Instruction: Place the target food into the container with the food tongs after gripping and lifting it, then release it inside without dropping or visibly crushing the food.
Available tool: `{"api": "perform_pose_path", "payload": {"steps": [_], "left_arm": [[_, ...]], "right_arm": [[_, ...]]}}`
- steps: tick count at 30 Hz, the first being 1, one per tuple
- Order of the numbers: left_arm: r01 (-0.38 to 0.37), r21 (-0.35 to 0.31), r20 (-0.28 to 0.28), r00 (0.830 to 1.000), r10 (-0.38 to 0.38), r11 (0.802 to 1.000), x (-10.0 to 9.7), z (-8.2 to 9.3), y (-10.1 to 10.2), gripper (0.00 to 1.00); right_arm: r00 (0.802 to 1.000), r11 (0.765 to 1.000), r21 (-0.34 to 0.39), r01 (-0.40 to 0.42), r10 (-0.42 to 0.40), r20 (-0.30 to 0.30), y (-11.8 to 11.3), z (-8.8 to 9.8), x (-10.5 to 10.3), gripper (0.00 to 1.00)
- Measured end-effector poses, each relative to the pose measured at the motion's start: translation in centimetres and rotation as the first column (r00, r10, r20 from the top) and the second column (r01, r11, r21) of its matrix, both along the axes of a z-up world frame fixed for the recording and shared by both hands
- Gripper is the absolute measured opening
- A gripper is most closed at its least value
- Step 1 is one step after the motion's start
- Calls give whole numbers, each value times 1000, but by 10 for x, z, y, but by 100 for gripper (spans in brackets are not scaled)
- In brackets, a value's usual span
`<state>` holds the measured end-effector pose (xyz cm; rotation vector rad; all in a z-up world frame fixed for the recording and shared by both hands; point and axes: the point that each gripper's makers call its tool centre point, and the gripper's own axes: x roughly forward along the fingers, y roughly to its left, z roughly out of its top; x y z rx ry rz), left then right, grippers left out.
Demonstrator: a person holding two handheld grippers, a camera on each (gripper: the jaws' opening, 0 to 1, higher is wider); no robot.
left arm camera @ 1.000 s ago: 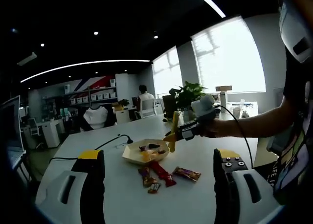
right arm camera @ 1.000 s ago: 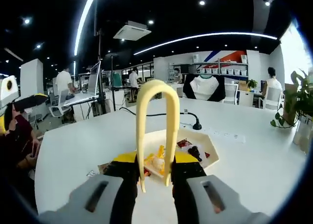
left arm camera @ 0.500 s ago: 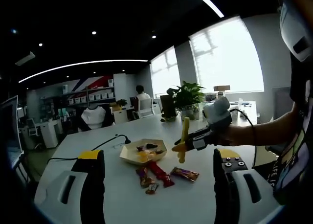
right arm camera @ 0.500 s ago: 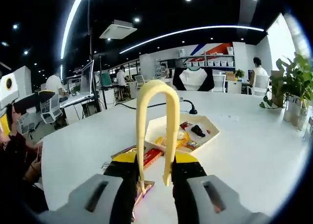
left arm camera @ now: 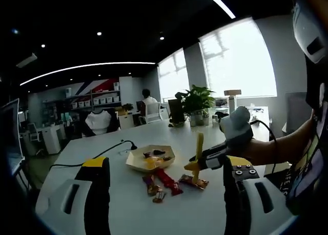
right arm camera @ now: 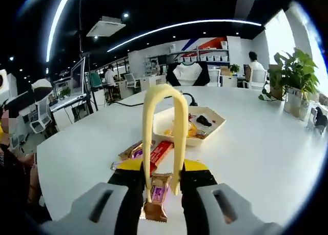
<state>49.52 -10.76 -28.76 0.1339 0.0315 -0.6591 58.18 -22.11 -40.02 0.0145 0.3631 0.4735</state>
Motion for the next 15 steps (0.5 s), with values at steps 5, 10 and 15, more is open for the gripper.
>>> {"api": "perform_pose_path", "payload": {"steps": [5,10,15], "left_arm": [[-3,1,-1,1000,3,1000,0,0,2,97],[-9,-1,0,1000,9,1000,1,0,4,97],[-11,-4,-2,1000,11,1000,2,-1,5,96]], "right_arm": [[1000,1000,20,18,-18,-17,4,-3,2,23],[1000,1000,-2,13,-13,-17,5,-9,2,24],[1000,1000,-24,-2,2,-18,7,-17,1,24]]}}
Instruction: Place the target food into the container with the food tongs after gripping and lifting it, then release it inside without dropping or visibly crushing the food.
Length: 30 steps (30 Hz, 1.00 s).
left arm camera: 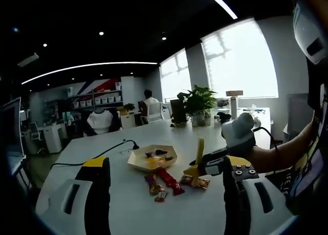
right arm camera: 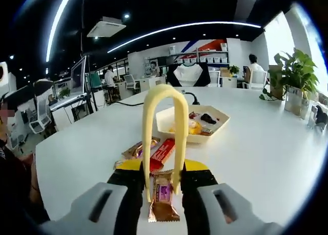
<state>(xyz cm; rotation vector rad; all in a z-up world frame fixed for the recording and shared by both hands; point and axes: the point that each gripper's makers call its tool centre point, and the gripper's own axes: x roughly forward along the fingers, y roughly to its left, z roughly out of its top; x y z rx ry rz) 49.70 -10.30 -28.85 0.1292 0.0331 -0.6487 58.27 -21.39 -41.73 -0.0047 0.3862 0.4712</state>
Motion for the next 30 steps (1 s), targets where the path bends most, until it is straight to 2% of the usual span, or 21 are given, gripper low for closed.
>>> {"api": "perform_pose_path", "payload": {"steps": [1,4,5,8,13,15,16,17,19,21,24,26,30], "left_arm": [[1,1,-1,1000,-1,1000,0,0,0,96],[0,1,-4,1000,0,1000,0,-1,0,96],[0,2,-4,1000,0,1000,0,-1,0,96],[-3,0,-8,1000,3,1000,1,-3,0,96],[-2,2,-5,1000,2,1000,1,-2,-1,96],[-1,2,-3,1000,1,1000,1,-1,-1,96],[-2,3,-3,1000,2,1000,1,-2,-1,96],[-3,6,-4,1000,3,1000,1,-2,0,96],[-6,21,-5,1000,7,1000,0,-4,0,96],[-5,31,-5,1000,5,1000,0,-5,-1,97],[-3,16,1,1000,3,1000,0,-3,-1,97],[-2,16,1,1000,2,1000,1,-3,-2,97],[25,20,11,1000,-25,999,0,-2,-9,100]], "right_arm": [[1000,1000,-26,-16,16,-17,1,-7,-2,23],[999,998,-44,-37,39,38,1,-2,-2,21],[999,999,-37,-40,40,22,1,-4,-5,20],[997,997,-23,-70,71,24,0,-4,-6,18],[997,997,-6,-78,78,28,-1,-4,-8,17],[997,996,29,-81,80,15,0,-3,-9,17],[997,994,73,-82,80,21,1,1,-9,17],[995,989,120,-81,73,72,1,12,-7,17],[992,995,29,-99,96,80,-2,14,-9,17],[992,993,73,-90,83,91,-2,23,-6,17],[992,995,60,-80,74,98,-6,31,-1,18],[990,996,46,-73,67,125,-9,40,1,18],[988,995,76,-65,54,142,-11,55,9,18]]}}
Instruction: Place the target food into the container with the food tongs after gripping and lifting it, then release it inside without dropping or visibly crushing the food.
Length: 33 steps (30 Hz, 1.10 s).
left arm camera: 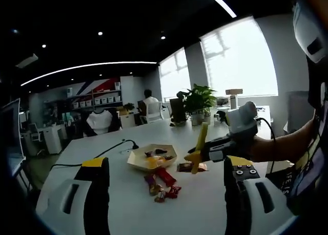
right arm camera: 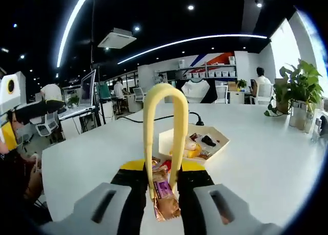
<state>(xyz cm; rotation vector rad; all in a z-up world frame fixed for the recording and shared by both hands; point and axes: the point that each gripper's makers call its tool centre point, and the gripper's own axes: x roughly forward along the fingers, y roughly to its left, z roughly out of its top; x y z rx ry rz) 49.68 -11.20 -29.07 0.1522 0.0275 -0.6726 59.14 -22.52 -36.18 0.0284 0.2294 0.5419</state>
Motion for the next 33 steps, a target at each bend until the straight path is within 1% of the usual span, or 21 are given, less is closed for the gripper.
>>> {"api": "perform_pose_path", "payload": {"steps": [2,4,6,8,10,12,13,14,15,16,17,18,19,20,23,25,27,28,30,33], "left_arm": [[7,0,-2,1000,-7,1000,0,0,-3,100],[10,-5,-5,1000,-10,1000,0,-1,-4,100],[15,-4,-3,1000,-15,1000,0,0,-6,100],[16,-9,0,1000,-16,1000,0,1,-6,100],[17,-9,-1,1000,-17,1000,-1,0,-6,100],[13,-3,-4,1000,-13,1000,-1,-1,-4,100],[10,-2,-4,1000,-10,1000,0,-1,-3,100],[5,-3,-4,1000,-5,1000,0,-1,-1,100],[2,-5,-6,1000,-2,1000,0,-1,0,100],[-3,-7,-14,1000,3,1000,1,-1,2,100],[-9,-6,-10,1000,9,1000,1,0,4,100],[-11,-4,-9,1000,11,1000,0,0,5,100],[-11,-3,-10,1000,11,1000,0,0,5,100],[-14,-2,-11,1000,14,1000,1,-1,6,100],[-19,2,-20,1000,19,1000,2,-3,7,100],[-19,4,-21,1000,19,1000,2,-3,6,100],[-20,5,-20,1000,20,1000,2,-3,6,100],[-20,6,-19,1000,20,1000,3,-2,6,100],[-23,7,-18,1000,24,1000,3,-2,6,100],[-27,11,-21,999,27,1000,4,-2,7,100]], "right_arm": [[1000,1000,-9,2,-2,4,-1,4,5,18],[1000,1000,-9,4,-4,20,-2,12,12,18],[999,1000,-29,1,0,50,-3,20,22,18],[995,998,-67,-4,11,95,-5,29,37,18],[996,997,-73,-1,8,94,-7,32,48,18],[994,998,-68,9,-2,105,-12,41,65,18],[994,998,-66,12,-5,107,-13,43,68,18],[993,998,-61,17,-10,120,-16,49,80,18],[992,998,-56,17,-10,123,-17,50,88,18],[992,999,-51,16,-9,124,-18,50,91,18],[994,1000,-22,18,-16,108,-20,51,101,18],[995,1000,-10,26,-25,93,-24,50,110,18],[996,1000,-10,28,-27,90,-25,49,113,18],[996,999,-12,34,-33,88,-27,47,123,18],[999,999,-10,31,-31,41,-26,33,145,18],[999,1000,-13,27,-26,24,-25,25,151,18],[1000,998,-53,23,-23,-6,-24,8,163,18],[1000,998,-55,19,-21,-24,-23,3,166,18],[999,998,-64,12,-14,-29,-21,-6,173,18],[999,997,-82,7,-11,-53,-20,-17,179,18]]}}
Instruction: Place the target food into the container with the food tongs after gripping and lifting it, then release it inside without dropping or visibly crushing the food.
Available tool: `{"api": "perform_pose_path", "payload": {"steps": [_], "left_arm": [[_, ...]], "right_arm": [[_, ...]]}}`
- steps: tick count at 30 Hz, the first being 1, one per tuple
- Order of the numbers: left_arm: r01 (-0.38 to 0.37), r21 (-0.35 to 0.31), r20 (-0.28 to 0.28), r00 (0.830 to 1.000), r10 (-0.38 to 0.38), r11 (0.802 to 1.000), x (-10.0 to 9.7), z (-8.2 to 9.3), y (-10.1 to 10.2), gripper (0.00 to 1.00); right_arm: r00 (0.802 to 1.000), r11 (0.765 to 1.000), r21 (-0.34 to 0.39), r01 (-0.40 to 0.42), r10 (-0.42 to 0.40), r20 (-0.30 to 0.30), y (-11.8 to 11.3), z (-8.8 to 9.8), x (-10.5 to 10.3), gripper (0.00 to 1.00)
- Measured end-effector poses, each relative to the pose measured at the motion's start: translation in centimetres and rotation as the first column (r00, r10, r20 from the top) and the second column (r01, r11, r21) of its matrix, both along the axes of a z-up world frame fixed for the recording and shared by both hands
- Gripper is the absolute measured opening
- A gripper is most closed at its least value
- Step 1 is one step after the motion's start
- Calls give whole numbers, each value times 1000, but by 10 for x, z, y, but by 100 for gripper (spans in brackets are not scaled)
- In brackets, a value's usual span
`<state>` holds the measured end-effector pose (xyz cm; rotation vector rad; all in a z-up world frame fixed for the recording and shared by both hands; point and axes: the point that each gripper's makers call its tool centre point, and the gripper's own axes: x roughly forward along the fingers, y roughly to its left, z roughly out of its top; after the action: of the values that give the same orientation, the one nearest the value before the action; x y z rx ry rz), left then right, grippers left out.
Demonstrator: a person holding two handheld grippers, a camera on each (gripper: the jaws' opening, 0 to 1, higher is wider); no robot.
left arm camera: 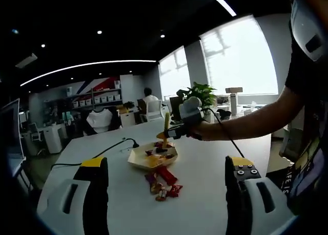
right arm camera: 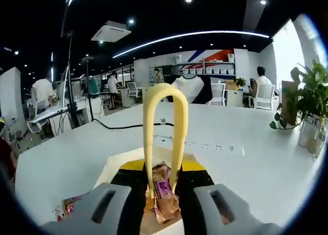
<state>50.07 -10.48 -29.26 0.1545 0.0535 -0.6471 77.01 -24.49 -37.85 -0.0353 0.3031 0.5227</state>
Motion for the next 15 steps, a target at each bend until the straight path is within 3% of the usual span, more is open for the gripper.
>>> {"api": "perform_pose_path", "payload": {"steps": [15], "left_arm": [[5,-29,-6,1000,-6,1000,2,2,-1,99]], "right_arm": [[1000,1000,19,-5,6,-19,-2,-10,3,19]]}}
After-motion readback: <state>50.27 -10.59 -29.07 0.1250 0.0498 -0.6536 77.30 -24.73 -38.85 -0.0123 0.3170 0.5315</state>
